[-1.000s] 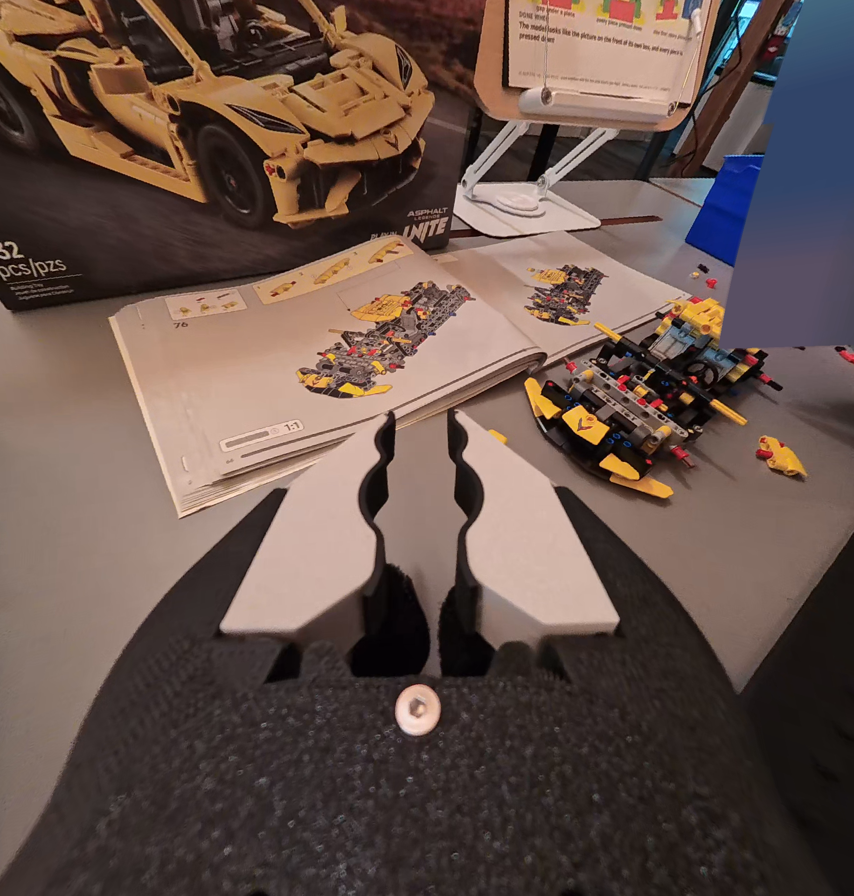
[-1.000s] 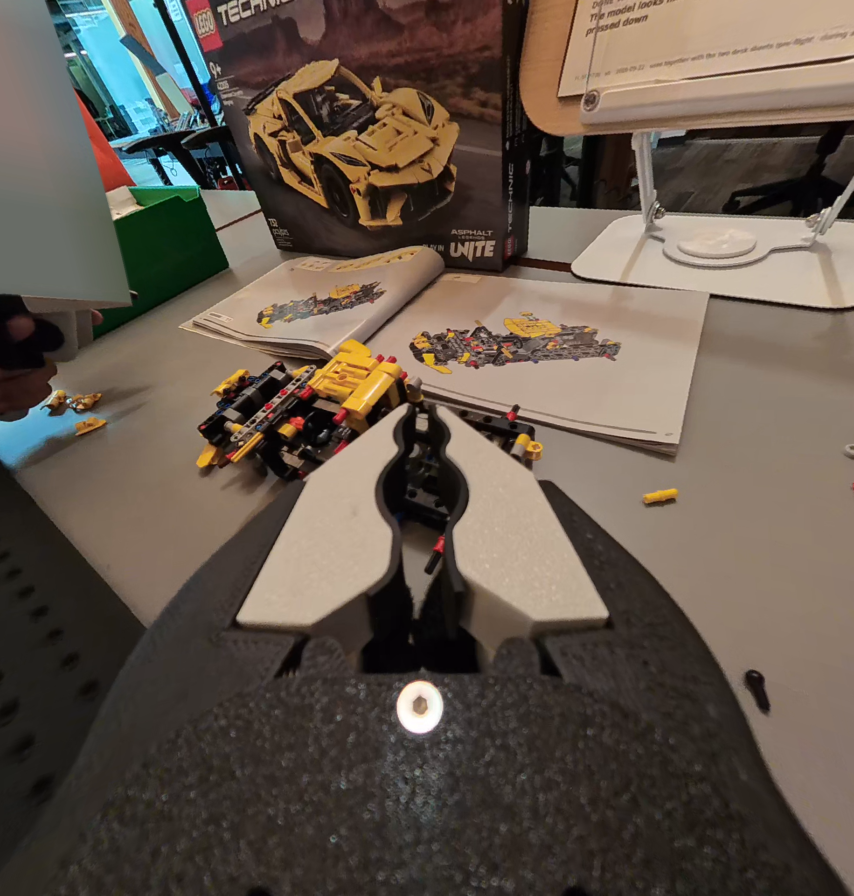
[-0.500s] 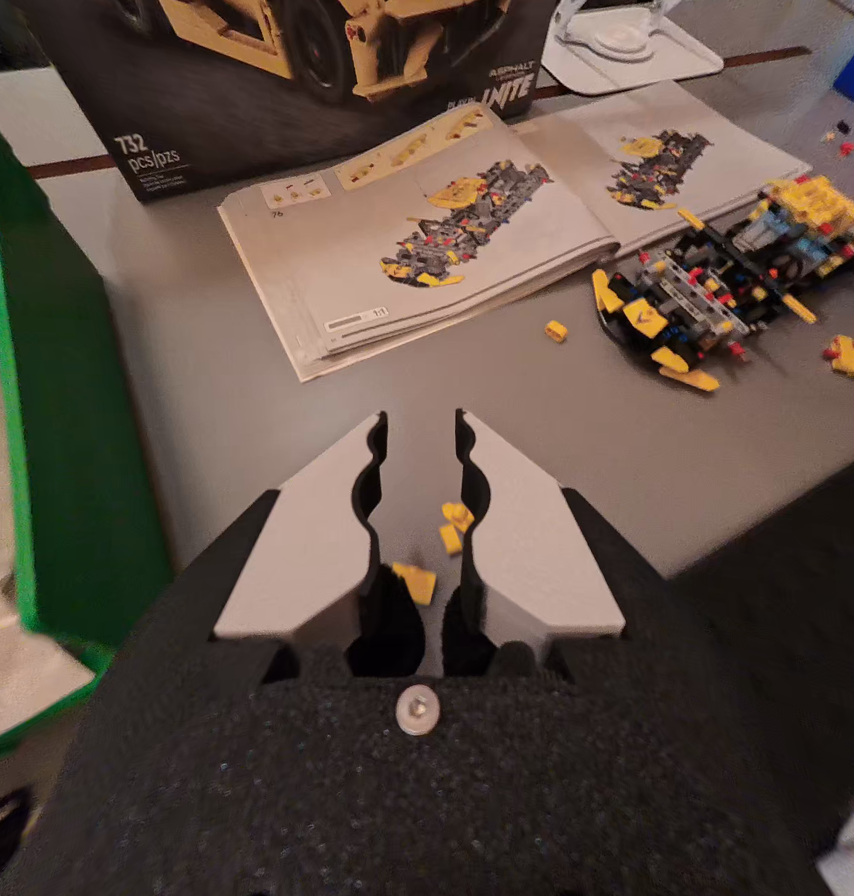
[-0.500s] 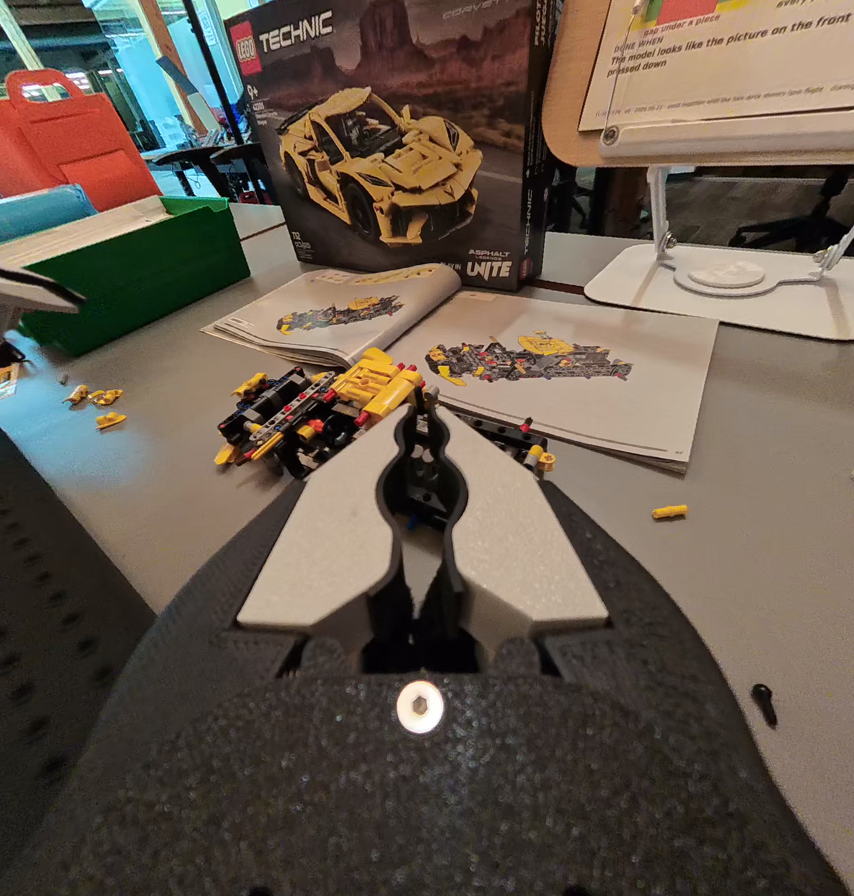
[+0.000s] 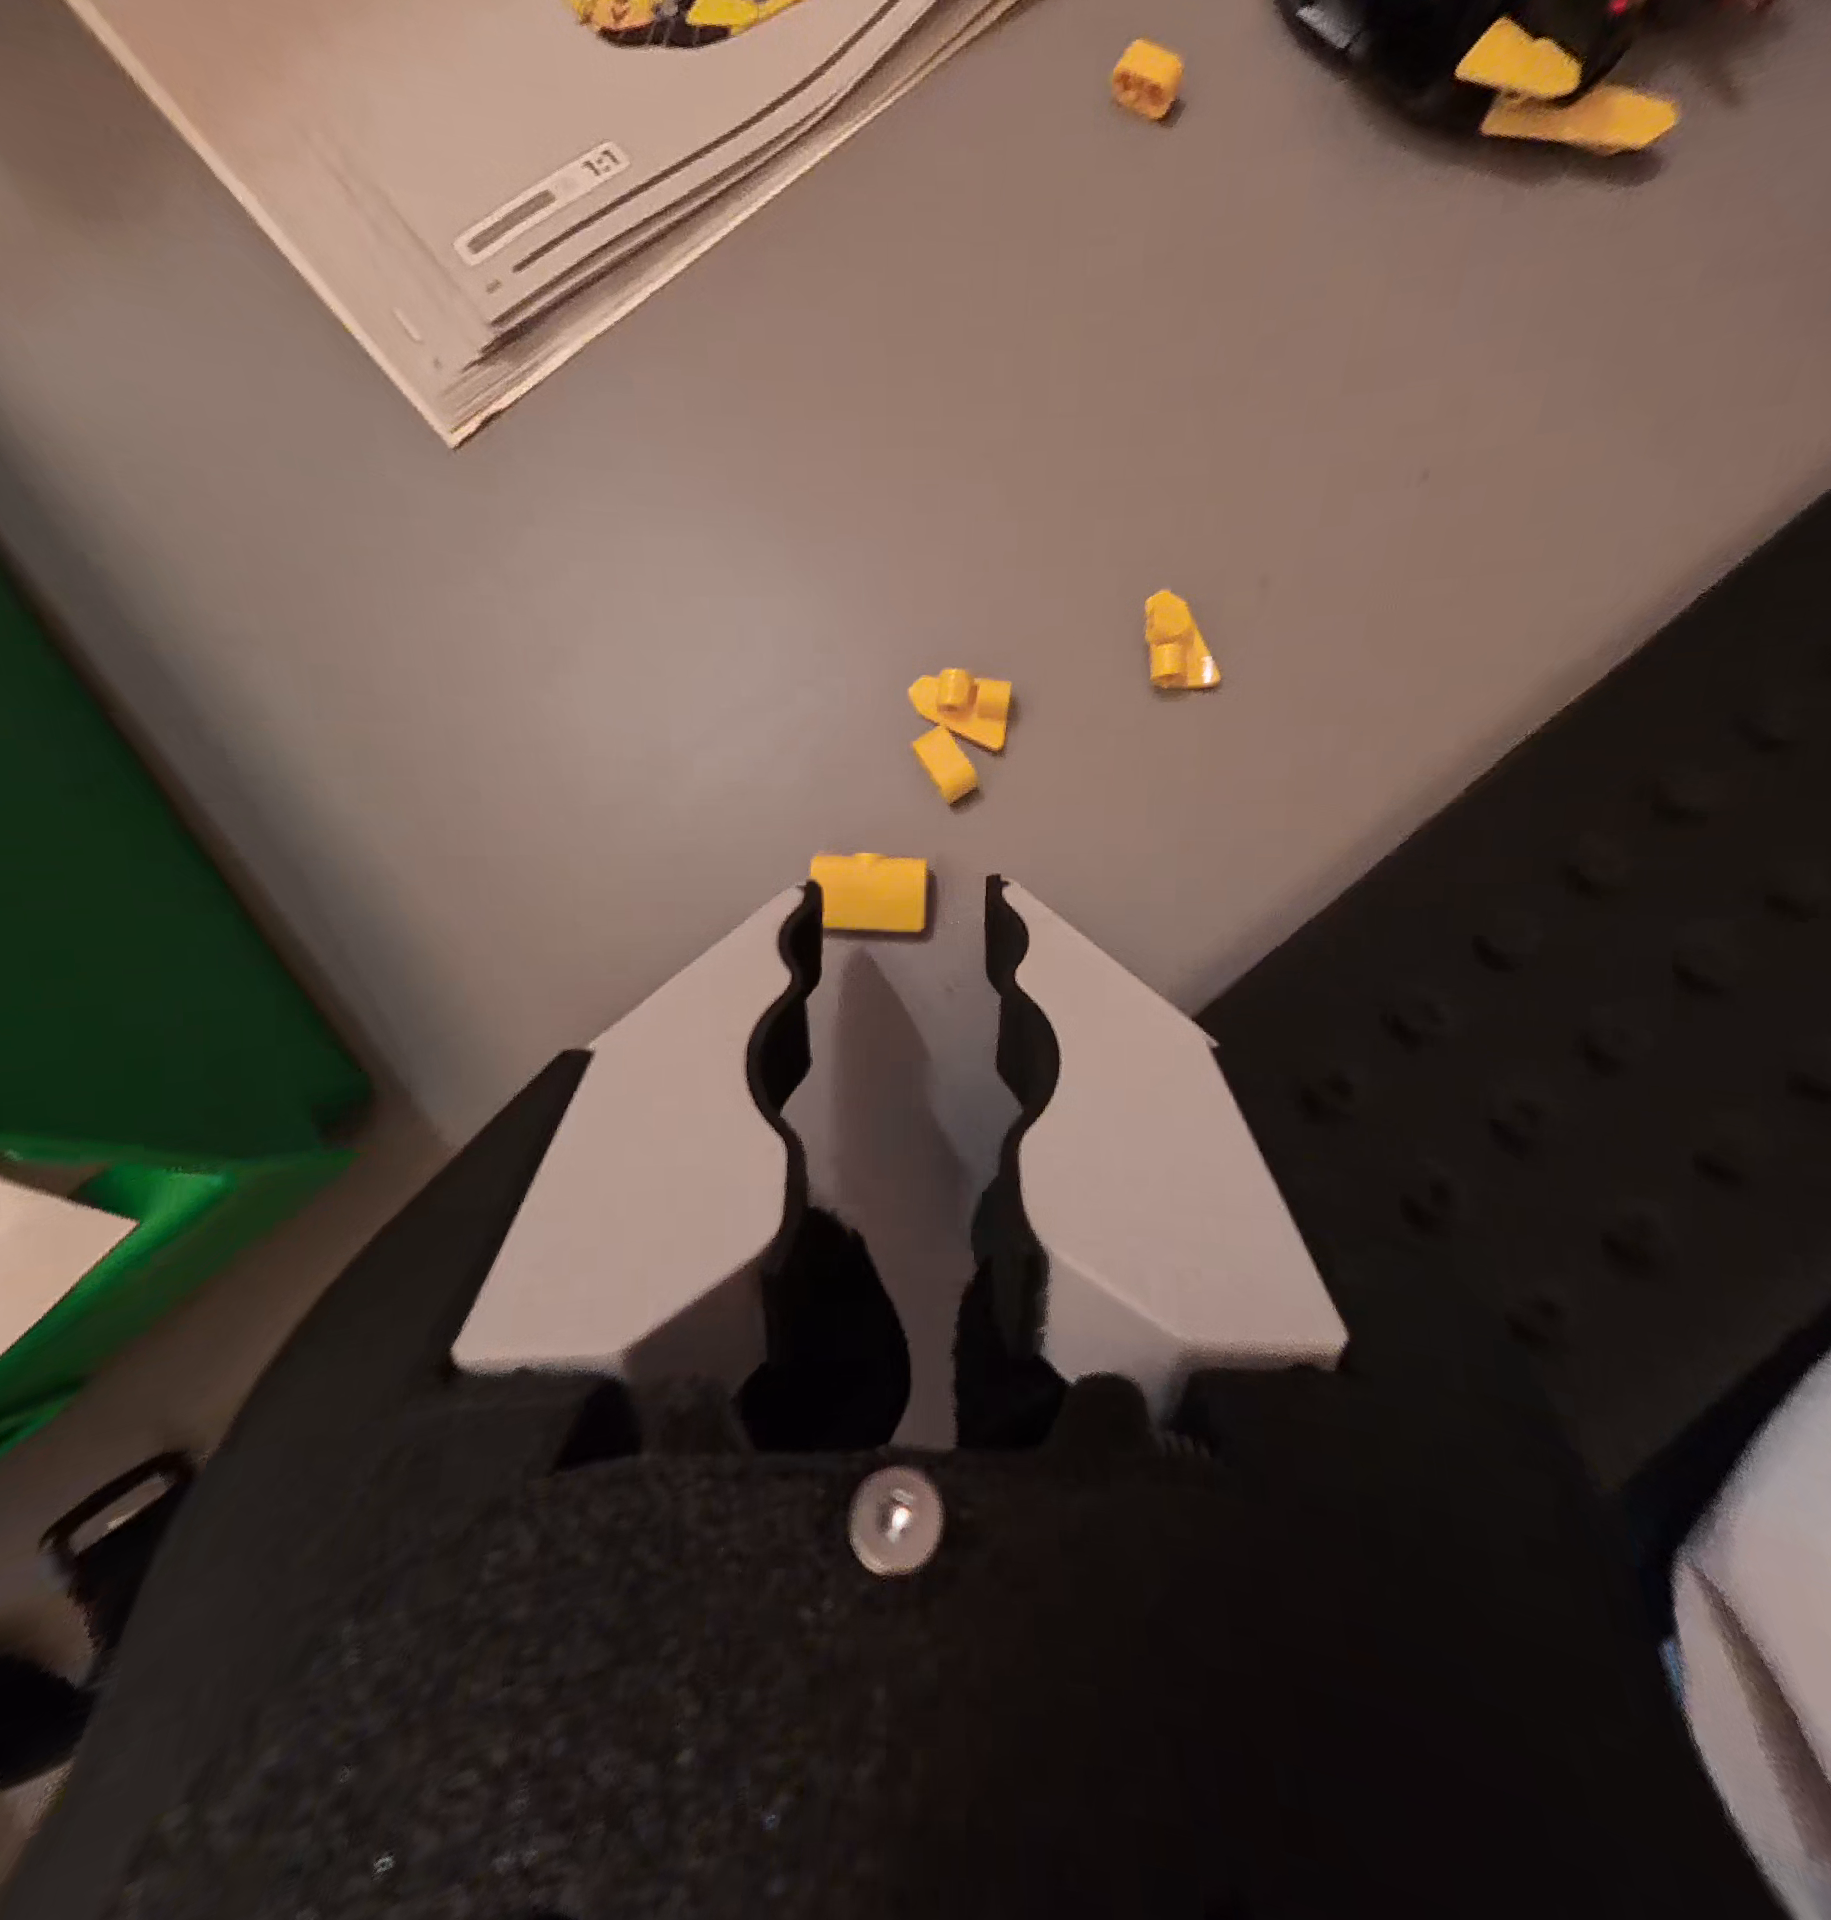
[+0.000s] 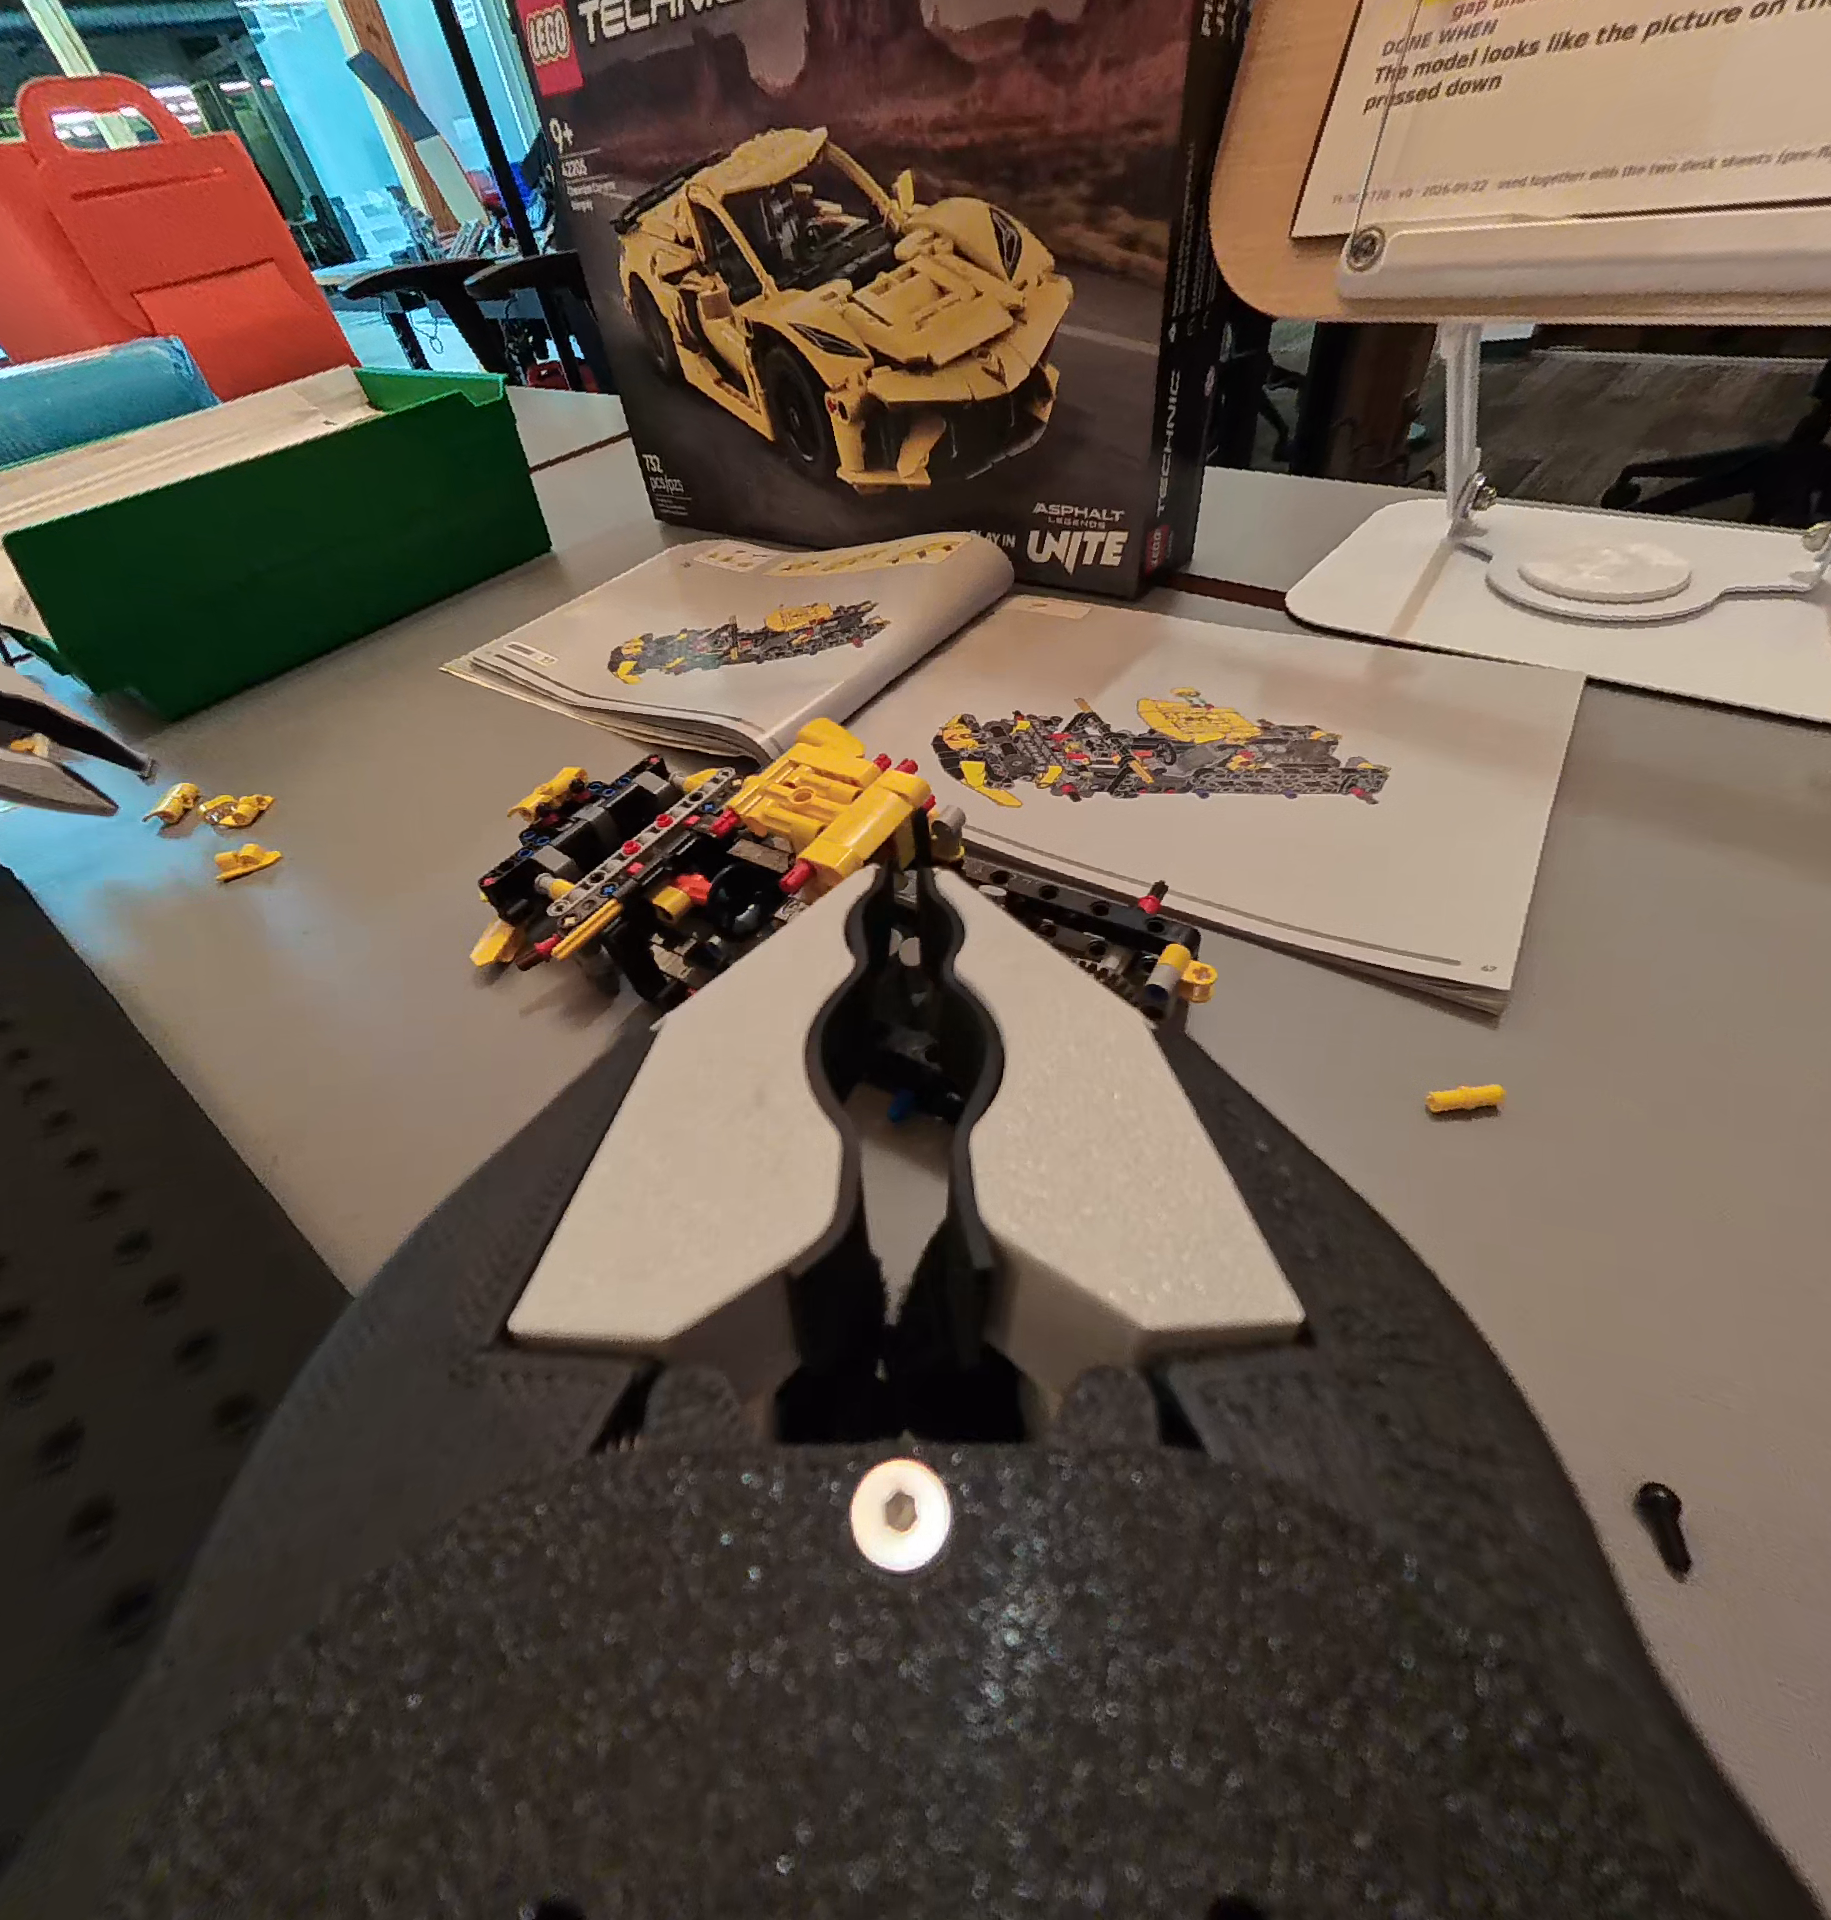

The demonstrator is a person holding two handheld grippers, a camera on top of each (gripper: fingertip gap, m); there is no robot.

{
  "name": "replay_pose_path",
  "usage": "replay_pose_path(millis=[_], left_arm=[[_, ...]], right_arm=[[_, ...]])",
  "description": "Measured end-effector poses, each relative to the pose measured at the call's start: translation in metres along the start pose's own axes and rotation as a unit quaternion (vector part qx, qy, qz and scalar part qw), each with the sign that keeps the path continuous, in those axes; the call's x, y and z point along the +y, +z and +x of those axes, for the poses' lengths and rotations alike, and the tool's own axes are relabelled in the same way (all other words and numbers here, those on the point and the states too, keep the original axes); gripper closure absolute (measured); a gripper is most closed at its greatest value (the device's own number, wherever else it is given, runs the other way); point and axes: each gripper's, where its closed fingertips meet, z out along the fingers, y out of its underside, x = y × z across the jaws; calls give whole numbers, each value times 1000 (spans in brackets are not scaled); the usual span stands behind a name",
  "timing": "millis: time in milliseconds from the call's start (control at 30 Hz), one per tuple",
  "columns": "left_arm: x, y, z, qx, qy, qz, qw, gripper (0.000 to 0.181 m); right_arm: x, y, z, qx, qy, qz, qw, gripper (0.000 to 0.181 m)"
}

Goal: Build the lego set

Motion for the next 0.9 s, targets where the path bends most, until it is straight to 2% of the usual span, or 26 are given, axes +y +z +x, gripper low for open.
replay_pose_path(millis=[167, 267, 333, 433, 500, 533, 600, 700, 800, 900], left_arm=[[4, 18, -5, 14, -12, -3, 1000, 149], [1, 18, -5, 13, -16, -7, 1000, 157], [-15, 10, 0, 3, -1, 17, 1000, 157], [-72, 1, 54, 69, 27, 112, 991, 157], [-109, 11, 109, 135, 48, 155, 977, 157], [-120, 24, 138, 169, 55, 152, 972, 157], [-130, 57, 184, 201, 75, 119, 970, 157], [-135, 90, 229, 223, 116, 73, 965, 157], [-147, 100, 246, 223, 140, 67, 962, 157], [-143, 117, 251, 224, 152, 23, 962, 157]], right_arm=[[1, 1, 0, 0, 0, -4, 1000, 178], [3, 2, 0, -2, 2, -9, 1000, 178], [3, 3, 0, -2, 1, -12, 1000, 178], [5, 5, -1, -2, -4, -19, 1000, 178], [7, 6, -2, -1, -9, -24, 1000, 178], [7, 6, -3, -2, -11, -25, 1000, 178], [6, 5, -3, -2, -15, -23, 1000, 178], [3, 2, -3, -3, -11, -10, 1000, 178], [0, 0, -2, -7, 1, 2, 1000, 178], [-1, -1, -1, -12, 8, 5, 1000, 178]])
